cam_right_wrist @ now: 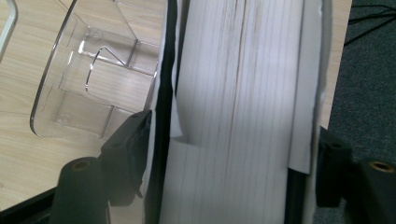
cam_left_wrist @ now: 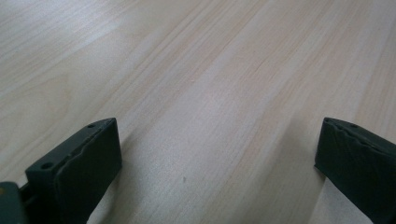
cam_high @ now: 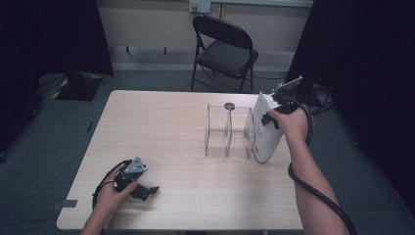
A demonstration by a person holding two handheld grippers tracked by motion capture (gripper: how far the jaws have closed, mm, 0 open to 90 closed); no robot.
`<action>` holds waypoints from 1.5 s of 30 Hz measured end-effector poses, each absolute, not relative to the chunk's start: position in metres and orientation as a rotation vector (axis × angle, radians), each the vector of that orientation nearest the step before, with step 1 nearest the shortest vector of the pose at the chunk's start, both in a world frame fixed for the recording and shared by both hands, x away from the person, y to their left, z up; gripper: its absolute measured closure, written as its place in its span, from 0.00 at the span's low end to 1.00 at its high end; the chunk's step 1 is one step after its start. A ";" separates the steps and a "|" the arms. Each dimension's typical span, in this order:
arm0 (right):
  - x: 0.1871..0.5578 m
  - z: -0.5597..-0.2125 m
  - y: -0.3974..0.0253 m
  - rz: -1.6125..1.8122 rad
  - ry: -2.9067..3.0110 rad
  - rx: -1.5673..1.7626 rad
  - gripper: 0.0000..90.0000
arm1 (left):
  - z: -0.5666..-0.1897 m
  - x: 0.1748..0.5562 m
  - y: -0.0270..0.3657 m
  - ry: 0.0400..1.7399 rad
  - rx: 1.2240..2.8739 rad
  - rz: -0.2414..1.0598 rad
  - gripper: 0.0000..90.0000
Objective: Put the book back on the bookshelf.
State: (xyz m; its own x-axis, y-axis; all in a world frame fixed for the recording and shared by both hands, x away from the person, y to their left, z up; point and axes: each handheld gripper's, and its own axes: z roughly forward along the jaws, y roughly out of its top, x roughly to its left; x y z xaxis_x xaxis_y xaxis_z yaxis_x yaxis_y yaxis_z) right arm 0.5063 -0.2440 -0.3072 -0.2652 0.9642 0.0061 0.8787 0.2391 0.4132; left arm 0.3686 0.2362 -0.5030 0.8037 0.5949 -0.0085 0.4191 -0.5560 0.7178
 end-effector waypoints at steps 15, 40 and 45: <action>0.498 -0.308 -0.250 0.545 2.288 1.724 0.24 | -0.503 0.369 0.236 0.742 2.242 0.305 0.00; 0.482 -0.306 -0.261 0.540 2.379 1.691 0.24 | -0.503 0.369 0.236 0.742 2.242 0.305 0.00; 0.478 -0.306 -0.262 0.542 2.386 1.683 0.24 | -0.503 0.369 0.236 0.741 2.241 0.299 0.00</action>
State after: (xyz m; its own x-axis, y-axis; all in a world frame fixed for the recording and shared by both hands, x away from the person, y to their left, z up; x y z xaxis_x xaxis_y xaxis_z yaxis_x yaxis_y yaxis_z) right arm 0.4782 -0.2624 -0.3061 -0.3475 0.9352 0.0679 0.8728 0.2961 0.3881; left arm 0.3690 0.2363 -0.5031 0.8055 0.5925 -0.0114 0.4191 -0.5561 0.7177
